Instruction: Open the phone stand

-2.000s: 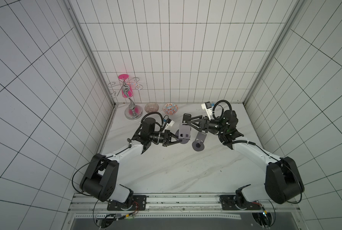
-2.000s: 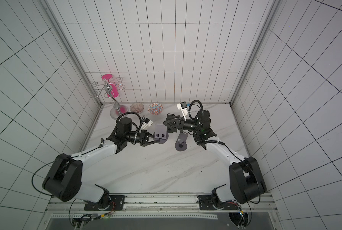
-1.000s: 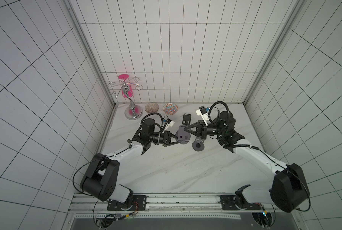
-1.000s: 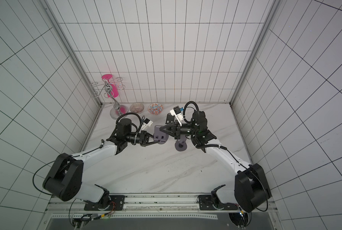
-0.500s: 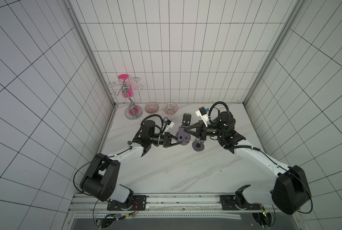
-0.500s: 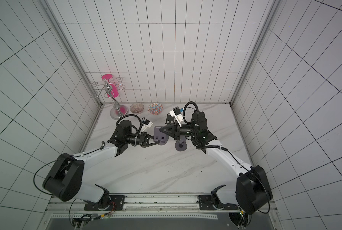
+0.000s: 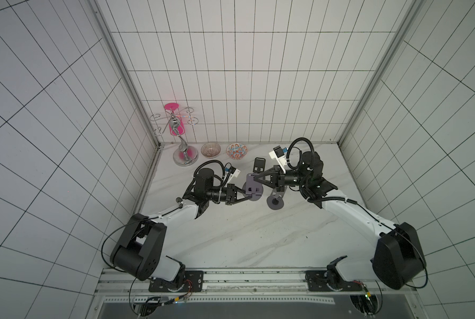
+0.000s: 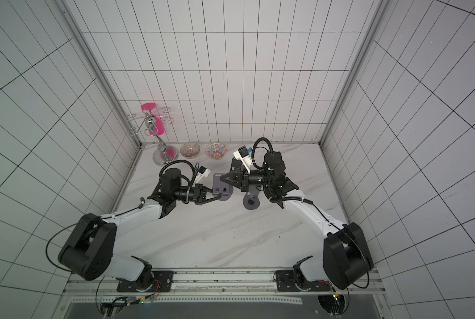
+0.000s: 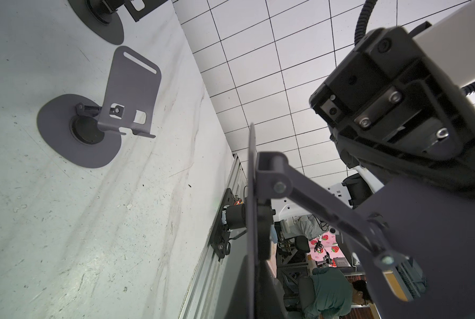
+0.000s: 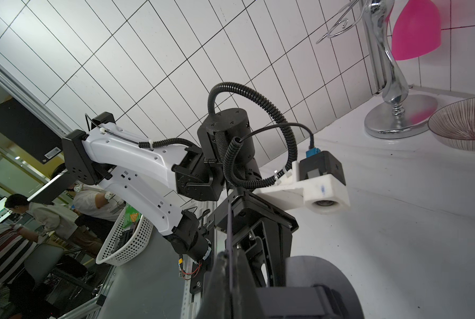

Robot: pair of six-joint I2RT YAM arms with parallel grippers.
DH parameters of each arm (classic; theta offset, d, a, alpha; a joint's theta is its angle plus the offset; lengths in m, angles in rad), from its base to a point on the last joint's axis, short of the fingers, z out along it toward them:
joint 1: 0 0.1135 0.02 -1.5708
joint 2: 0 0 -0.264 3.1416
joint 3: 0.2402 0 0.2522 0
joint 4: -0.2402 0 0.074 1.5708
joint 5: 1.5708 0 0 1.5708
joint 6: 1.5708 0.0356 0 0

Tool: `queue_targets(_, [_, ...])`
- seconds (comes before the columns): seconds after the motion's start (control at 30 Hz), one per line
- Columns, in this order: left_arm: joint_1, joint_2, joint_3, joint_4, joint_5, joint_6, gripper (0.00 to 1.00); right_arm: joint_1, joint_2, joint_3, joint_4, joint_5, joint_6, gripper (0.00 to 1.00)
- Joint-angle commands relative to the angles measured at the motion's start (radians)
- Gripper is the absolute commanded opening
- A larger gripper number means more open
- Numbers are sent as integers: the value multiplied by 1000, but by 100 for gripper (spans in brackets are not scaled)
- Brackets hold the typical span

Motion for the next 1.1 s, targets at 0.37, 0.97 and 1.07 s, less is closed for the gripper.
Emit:
queue_targets(0.37, [-10, 37, -81, -204, 21, 45, 0, -82, -3, 222, 246, 112, -25, 0])
queue_targets(0.97, [-9, 51, -69, -216, 17, 54, 0, -85, -33, 221, 197, 111, -111, 0])
queue_targets(1.07, [-4, 56, -63, -207, 18, 48, 0, -81, -34, 209, 220, 96, -89, 0])
